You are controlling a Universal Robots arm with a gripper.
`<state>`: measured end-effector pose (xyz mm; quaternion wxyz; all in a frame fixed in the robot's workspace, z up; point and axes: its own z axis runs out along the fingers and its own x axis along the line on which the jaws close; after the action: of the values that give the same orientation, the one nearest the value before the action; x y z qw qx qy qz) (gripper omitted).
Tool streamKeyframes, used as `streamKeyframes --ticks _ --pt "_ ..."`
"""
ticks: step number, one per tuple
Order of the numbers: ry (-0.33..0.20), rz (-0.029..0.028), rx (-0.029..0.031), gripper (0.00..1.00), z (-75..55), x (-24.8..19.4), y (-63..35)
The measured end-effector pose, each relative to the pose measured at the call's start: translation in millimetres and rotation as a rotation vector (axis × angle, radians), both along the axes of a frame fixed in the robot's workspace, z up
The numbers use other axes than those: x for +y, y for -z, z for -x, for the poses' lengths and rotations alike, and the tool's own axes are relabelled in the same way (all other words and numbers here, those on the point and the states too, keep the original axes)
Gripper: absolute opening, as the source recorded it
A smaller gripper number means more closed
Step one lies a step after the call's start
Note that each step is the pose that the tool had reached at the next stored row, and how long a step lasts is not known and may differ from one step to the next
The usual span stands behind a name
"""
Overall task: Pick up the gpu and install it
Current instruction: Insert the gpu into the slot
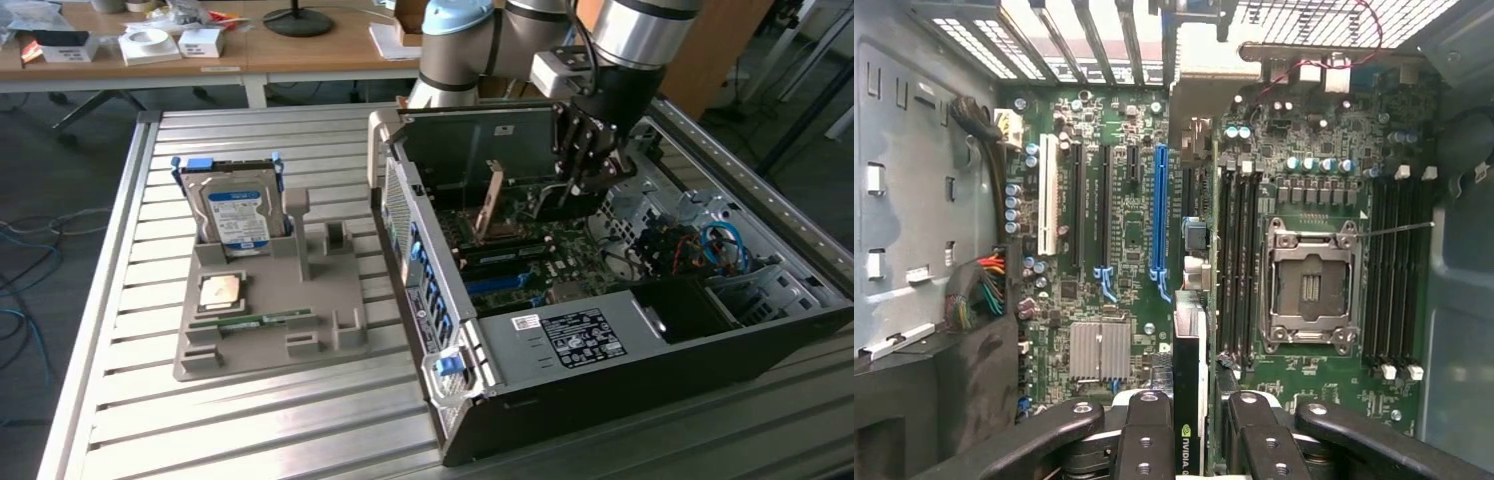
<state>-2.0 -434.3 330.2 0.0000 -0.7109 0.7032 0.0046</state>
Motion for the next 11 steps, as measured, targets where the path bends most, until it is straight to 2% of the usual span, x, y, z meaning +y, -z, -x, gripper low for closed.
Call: streamKeyframes --ticks 11 --pt "0.000 -0.0005 -0.0030 0.26 2.1 -0.4 3.9"
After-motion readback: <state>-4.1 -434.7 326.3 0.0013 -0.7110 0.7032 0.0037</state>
